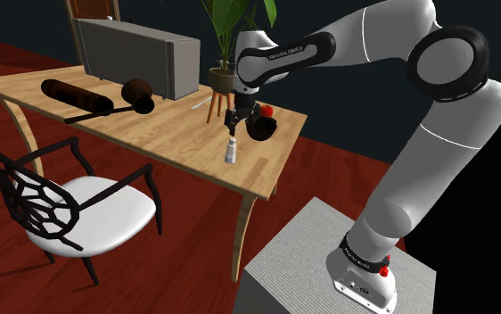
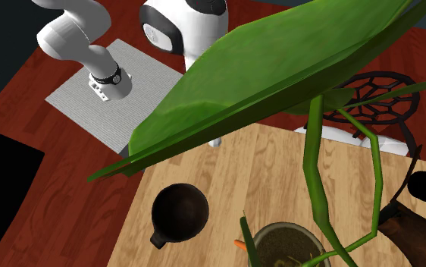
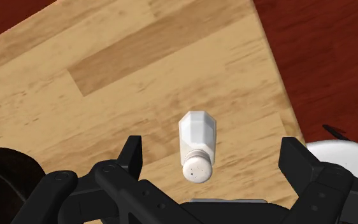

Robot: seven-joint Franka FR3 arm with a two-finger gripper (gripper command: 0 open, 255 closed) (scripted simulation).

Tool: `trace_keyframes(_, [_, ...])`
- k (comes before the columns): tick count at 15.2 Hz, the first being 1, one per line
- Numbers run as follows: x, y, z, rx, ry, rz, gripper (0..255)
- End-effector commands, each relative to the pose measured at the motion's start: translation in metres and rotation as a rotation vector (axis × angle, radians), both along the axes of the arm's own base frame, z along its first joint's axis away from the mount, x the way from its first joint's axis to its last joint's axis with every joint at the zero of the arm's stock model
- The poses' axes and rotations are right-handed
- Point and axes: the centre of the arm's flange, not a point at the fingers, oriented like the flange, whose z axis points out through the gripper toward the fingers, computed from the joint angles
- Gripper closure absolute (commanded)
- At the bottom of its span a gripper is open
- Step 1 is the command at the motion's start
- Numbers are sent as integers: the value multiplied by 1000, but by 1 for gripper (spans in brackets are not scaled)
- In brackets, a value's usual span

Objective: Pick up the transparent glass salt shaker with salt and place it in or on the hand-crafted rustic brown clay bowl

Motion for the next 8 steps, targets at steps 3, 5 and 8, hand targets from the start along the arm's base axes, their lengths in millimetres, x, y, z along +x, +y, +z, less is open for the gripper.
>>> trace_keyframes(3, [45, -5, -32, -16, 4, -27, 0])
trace_keyframes(5, [54, -6, -45, -20, 4, -33, 0])
trace_keyframes(8, [54, -7, -60, -20, 4, -33, 0])
